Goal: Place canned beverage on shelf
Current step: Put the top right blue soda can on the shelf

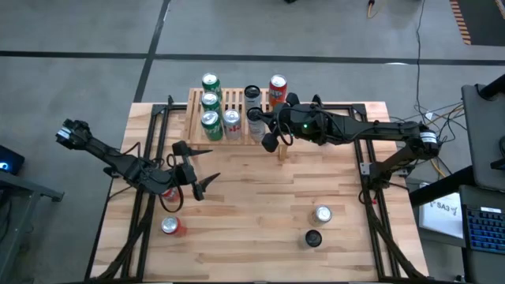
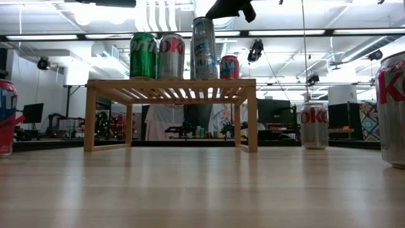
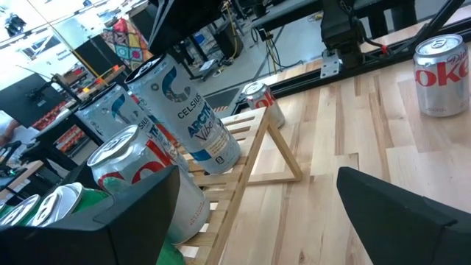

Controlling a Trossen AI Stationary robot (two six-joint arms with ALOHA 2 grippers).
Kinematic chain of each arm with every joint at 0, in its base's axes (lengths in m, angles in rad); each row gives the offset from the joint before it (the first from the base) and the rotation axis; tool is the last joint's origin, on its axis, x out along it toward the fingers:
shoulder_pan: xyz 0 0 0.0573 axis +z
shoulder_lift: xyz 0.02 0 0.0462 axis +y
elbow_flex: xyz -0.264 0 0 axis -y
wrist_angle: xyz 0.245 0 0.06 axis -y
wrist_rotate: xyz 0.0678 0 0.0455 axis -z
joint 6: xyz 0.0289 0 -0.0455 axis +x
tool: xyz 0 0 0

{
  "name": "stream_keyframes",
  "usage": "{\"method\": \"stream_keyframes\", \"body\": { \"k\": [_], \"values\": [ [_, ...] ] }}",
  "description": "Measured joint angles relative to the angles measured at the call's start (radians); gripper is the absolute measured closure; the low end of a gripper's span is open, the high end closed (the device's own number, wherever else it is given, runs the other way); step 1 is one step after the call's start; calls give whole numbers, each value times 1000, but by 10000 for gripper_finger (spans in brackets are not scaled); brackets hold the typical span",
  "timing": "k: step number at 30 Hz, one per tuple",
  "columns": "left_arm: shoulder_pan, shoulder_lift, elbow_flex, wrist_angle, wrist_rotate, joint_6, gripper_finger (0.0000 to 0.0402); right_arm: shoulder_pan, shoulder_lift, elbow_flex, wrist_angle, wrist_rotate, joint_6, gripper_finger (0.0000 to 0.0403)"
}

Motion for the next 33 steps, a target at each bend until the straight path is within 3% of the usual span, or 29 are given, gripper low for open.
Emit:
{"method": "stream_keyframes", "body": {
  "k": [21,29,33],
  "values": [
    [0,0,0,5,2,-4,49,0,-48,-4,3,-6,-8,390],
    [0,0,0,126,4,-4,49,3,-89,-4,3,-5,-45,390],
    [1,21,0,230,63,0,49,7,-118,-3,-15,-6,-52,390]
  ]
}}
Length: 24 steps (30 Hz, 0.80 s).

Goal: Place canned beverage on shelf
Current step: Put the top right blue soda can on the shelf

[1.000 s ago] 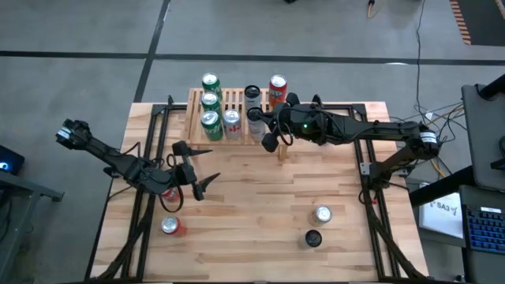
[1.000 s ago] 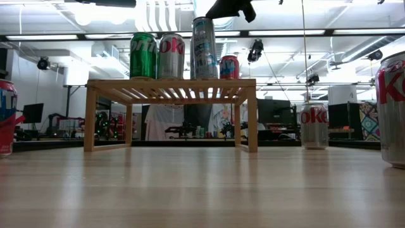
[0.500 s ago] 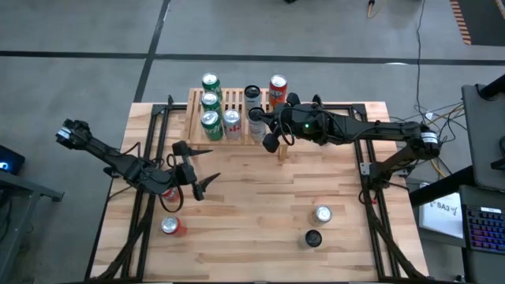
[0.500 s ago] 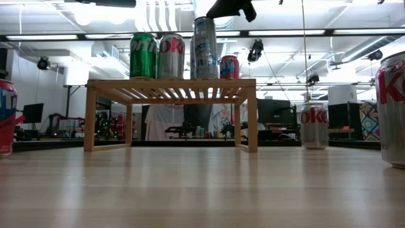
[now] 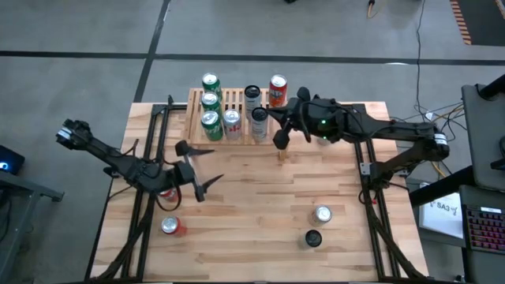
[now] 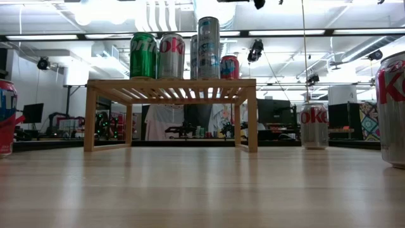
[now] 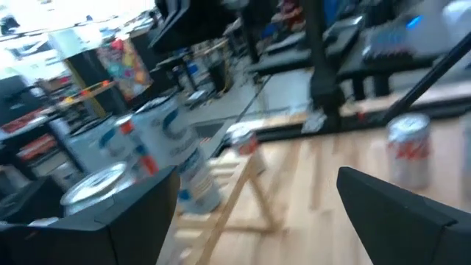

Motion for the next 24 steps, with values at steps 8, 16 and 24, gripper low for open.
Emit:
{"method": "stream_keyframes", "body": {
  "k": [8,16,24],
  "values": [
    [63,159,0,367,26,146,49,41,-68,0,-124,-4,-20,390],
    [236,318,1,694,82,240,49,66,-112,-14,-224,-4,-20,390],
    [375,432,100,696,157,208,49,66,-118,-20,-254,-4,-34,390]
  ]
}}
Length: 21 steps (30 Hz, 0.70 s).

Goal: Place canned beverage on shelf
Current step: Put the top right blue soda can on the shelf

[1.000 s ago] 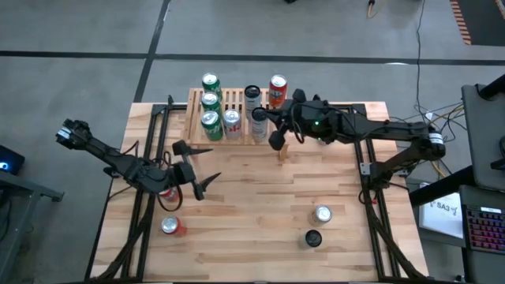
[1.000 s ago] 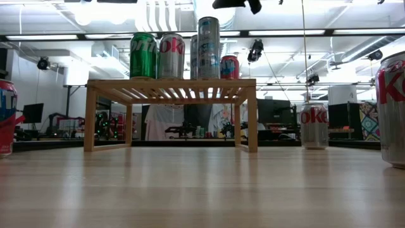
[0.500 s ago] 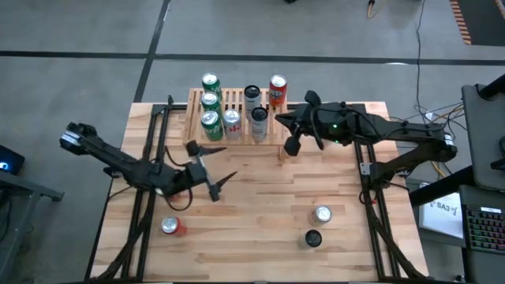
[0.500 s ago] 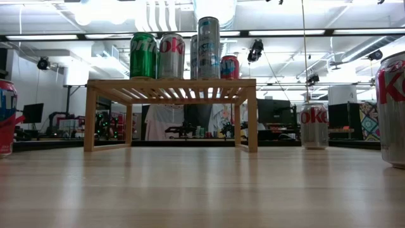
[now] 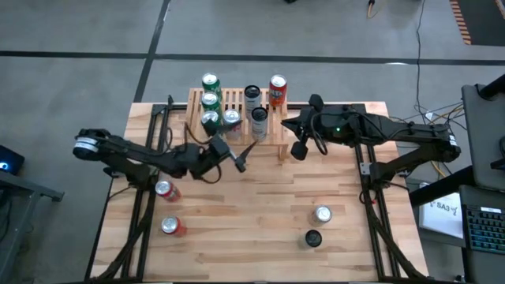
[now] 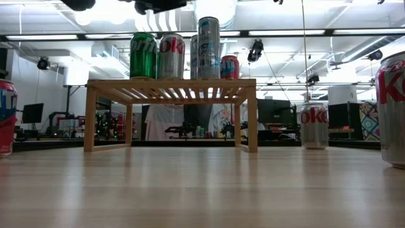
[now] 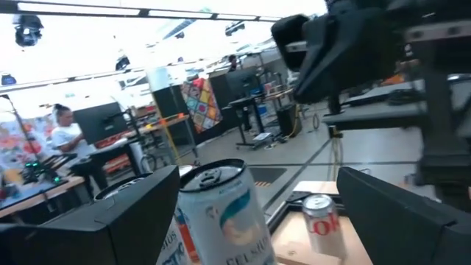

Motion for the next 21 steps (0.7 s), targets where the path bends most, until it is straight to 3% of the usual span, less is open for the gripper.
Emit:
{"method": "stream_keyframes", "body": {
  "k": [10,21],
  "values": [
    [57,118,94,0,-1,-26,49,0,0,-34,-12,0,11,390],
    [83,169,130,0,-74,-101,49,0,0,-55,-11,8,27,390]
  ]
}}
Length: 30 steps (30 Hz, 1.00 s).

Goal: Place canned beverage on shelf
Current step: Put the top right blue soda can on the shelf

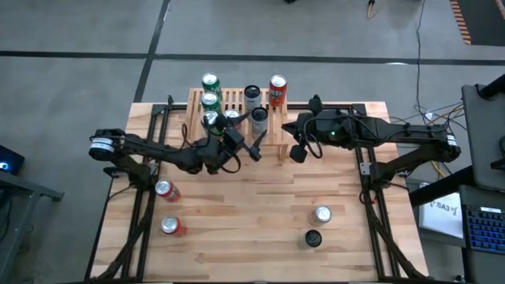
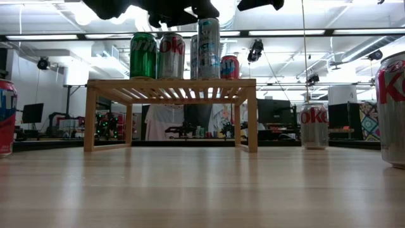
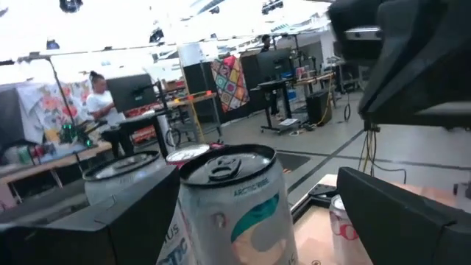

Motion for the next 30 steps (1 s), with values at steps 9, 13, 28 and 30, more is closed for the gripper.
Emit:
{"method": "stream_keyframes", "body": {
  "k": [9,13,28,30],
  "values": [
    [24,45,4,8,-17,-85,49,0,0,0,0,0,1,390],
    [25,55,22,12,-26,-67,49,0,0,0,0,0,1,390],
    [-53,-18,28,-16,-40,29,49,0,11,-15,60,-8,-37,390],
    [-76,-56,28,-63,-41,58,49,0,11,-18,82,-40,-47,390]
  ]
}}
